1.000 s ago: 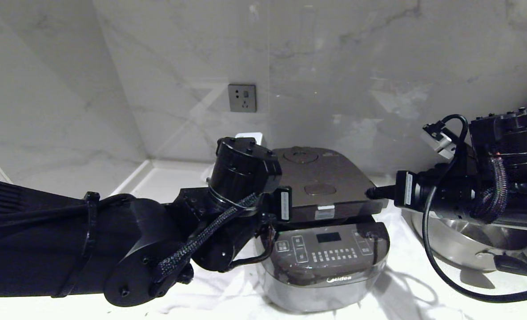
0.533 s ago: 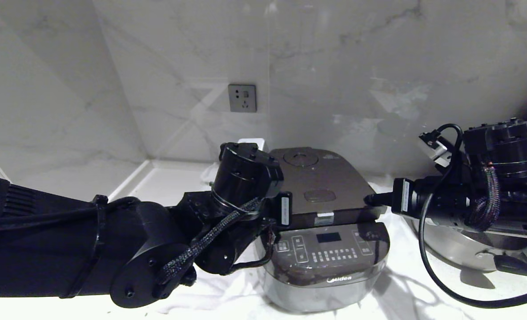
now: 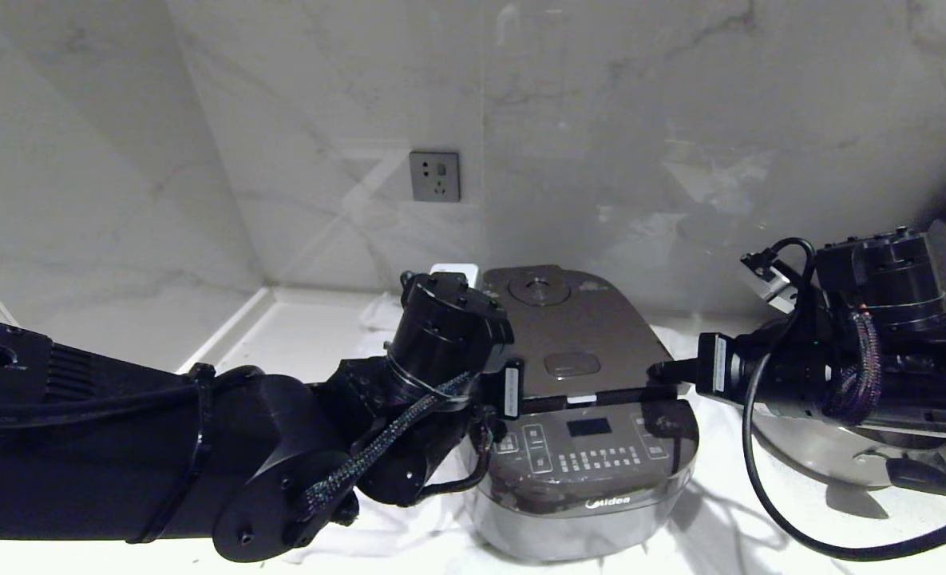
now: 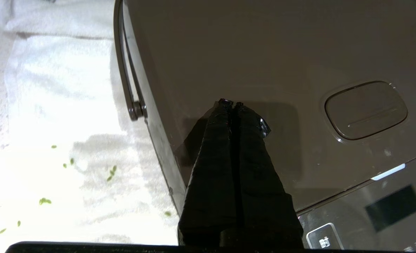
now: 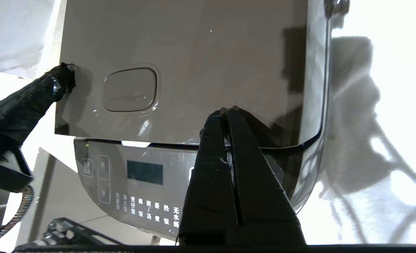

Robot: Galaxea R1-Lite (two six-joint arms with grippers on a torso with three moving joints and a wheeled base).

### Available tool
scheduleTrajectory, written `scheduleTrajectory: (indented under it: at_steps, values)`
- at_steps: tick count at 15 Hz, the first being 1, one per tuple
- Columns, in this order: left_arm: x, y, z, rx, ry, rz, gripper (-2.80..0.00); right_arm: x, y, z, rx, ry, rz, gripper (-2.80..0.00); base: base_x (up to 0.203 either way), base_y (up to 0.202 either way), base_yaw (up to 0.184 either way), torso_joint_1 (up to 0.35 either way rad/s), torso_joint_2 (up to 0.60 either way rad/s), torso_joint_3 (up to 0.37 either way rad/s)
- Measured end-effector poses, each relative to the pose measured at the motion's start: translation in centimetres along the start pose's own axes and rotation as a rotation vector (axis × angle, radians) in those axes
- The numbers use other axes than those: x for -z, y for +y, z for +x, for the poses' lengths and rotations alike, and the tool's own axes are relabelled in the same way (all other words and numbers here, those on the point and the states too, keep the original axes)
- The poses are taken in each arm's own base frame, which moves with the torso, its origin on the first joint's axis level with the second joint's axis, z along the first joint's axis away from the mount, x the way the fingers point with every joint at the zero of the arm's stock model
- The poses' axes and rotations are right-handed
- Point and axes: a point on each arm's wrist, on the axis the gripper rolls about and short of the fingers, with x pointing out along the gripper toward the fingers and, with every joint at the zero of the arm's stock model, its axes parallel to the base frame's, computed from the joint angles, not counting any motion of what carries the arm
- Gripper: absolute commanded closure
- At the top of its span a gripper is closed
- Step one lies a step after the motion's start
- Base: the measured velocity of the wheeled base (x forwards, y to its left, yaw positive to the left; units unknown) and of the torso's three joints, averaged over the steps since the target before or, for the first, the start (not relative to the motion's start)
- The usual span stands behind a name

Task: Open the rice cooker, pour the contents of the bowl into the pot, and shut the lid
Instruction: Close the rice cooker

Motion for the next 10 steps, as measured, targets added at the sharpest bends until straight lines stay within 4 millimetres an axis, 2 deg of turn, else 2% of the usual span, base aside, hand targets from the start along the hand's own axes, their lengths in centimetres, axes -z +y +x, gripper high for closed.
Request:
scheduleTrajectory:
  at_steps: [10]
  values:
    - [0.8, -0.2, 0.2, 0.000, 0.025, 0.013, 0.00, 1.2, -0.6, 1.1, -0.010, 0.001, 0.014, 0.00, 0.000, 0.000, 0.000, 0.000, 0.00, 0.000]
